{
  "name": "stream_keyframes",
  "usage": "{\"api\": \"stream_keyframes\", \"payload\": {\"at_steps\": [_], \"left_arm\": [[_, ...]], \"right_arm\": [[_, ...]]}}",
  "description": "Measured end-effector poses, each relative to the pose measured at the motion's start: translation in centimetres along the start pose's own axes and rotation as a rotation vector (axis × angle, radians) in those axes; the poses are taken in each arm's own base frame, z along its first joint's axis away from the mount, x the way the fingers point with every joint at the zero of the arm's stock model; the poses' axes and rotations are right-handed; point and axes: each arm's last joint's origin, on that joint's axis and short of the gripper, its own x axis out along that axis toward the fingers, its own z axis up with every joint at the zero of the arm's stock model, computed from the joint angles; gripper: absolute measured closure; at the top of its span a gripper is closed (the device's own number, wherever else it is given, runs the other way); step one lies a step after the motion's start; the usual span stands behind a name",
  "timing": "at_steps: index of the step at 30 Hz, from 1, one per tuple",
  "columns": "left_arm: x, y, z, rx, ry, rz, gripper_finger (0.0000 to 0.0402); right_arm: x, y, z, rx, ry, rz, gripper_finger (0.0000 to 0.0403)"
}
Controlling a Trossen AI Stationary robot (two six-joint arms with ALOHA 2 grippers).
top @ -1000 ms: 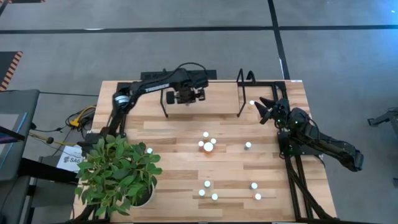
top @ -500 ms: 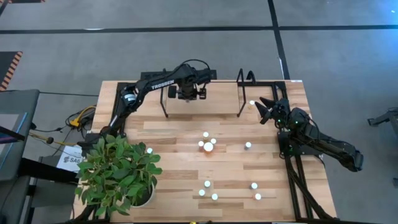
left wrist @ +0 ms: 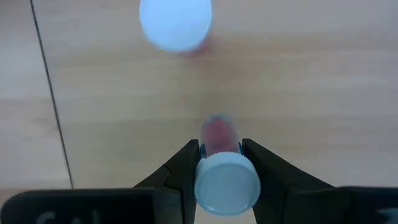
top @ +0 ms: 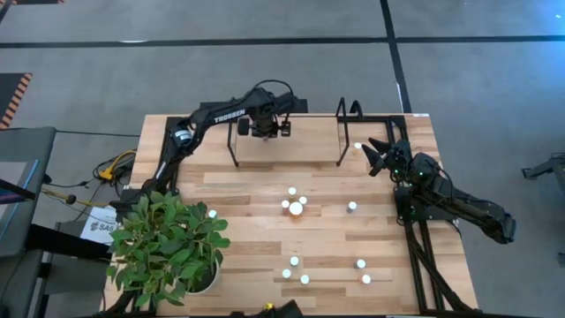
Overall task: Pick and place medicine bottles onto shelf by color
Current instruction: Put the blue pill bottle on the shelf
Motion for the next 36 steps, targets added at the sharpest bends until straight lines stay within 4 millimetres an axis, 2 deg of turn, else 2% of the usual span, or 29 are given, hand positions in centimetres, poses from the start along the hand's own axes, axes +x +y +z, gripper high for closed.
{"api": "stream_keyframes", "payload": {"at_steps": [5,13,31,36], "left_arm": [[0.1,0.2,0.6,-0.016,-0.009,-0.016,0.0307],[1.0,0.0,0.2,0.005,0.019,0.028,0.0307],[1.3,0.4,1.0,-0.041,0.019,0.026,0.0307],[1.6,0.4,1.2,-0.047,0.010,0.028,0.0284]], "right_arm": [[0.0,0.0,0.0,0.000,0.000,0.000,0.0154],[0.0,0.0,0.0,0.000,0.000,0.000,0.0154],[0.0,0.0,0.0,0.000,0.000,0.000,0.0154],[0.0,0.0,0.0,0.000,0.000,0.000,0.0154]]}}
